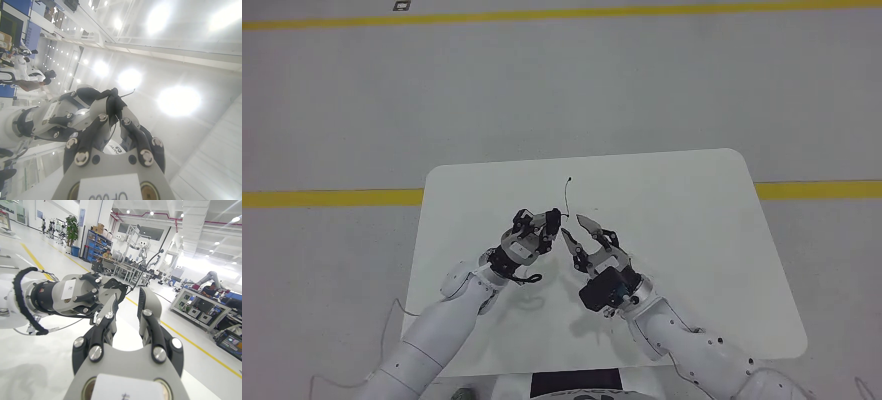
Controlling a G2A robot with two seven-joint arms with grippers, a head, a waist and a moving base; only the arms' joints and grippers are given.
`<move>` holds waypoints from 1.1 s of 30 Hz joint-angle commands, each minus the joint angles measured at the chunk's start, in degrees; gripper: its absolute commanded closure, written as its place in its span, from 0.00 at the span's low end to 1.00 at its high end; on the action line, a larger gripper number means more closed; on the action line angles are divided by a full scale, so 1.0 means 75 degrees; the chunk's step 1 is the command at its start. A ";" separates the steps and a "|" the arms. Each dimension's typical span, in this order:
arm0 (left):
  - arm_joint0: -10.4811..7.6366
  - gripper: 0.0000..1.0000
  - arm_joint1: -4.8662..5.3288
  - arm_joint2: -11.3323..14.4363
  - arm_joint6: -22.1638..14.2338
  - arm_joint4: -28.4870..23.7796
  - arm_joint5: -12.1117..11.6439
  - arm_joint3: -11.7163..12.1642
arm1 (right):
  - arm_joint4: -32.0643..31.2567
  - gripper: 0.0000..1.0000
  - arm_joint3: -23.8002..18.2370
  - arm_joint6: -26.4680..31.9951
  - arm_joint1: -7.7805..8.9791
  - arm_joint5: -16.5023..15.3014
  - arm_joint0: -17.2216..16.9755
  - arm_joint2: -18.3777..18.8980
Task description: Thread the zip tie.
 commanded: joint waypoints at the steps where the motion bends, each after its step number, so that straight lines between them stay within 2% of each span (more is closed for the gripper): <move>1: 0.0000 1.00 0.0000 0.0000 0.0000 0.0000 0.0000 0.0000 | 0.0000 0.75 -0.0001 0.0022 -0.0017 0.0000 0.0013 -0.0014; 10: 0.0000 1.00 0.0000 0.0000 0.0000 0.0000 0.0000 0.0000 | 0.0000 0.76 0.0008 0.0091 -0.0091 0.0000 0.0051 -0.0016; 27: 0.0000 1.00 0.0000 0.0000 0.0000 0.0000 0.0000 0.0000 | 0.0000 0.87 0.0075 0.0366 -0.0254 0.0000 0.0119 0.0035; 33: 0.0000 1.00 0.0000 0.0000 0.0000 0.0000 0.0000 0.0000 | 0.0000 0.95 0.0077 0.0371 -0.0278 0.0000 0.0084 0.0099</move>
